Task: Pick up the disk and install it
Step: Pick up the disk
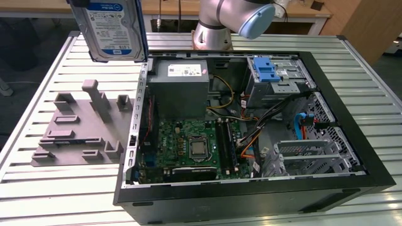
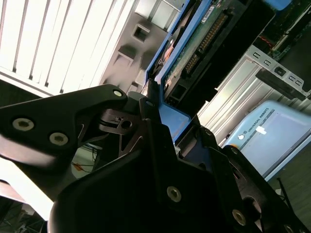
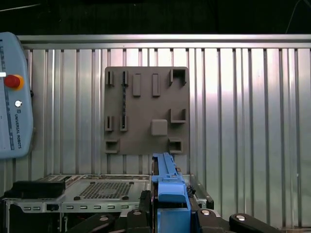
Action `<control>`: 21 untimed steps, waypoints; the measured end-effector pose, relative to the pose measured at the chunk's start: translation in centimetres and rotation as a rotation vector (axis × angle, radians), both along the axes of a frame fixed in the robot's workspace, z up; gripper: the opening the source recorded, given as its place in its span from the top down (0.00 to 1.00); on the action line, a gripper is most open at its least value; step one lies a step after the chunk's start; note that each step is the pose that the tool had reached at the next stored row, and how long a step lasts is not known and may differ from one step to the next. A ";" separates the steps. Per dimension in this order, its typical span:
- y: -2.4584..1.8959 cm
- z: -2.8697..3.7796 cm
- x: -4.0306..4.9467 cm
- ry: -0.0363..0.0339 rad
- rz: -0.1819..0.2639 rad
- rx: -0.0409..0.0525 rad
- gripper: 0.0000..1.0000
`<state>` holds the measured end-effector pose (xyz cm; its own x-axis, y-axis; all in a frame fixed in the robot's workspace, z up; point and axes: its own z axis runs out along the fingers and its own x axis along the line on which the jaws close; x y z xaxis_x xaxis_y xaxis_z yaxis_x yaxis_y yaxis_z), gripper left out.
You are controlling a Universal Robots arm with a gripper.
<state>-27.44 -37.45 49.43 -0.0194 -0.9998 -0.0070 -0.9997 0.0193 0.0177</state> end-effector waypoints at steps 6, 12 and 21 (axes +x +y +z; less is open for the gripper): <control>0.00 0.00 0.73 0.0001 0.000 -0.0001 0.64; 0.00 0.01 1.28 0.0001 0.000 -0.0001 0.64; 0.00 0.00 1.98 0.0001 0.000 -0.0001 0.64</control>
<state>-25.46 -37.45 49.43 -0.0193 -0.9998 -0.0069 -0.9997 0.0192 0.0178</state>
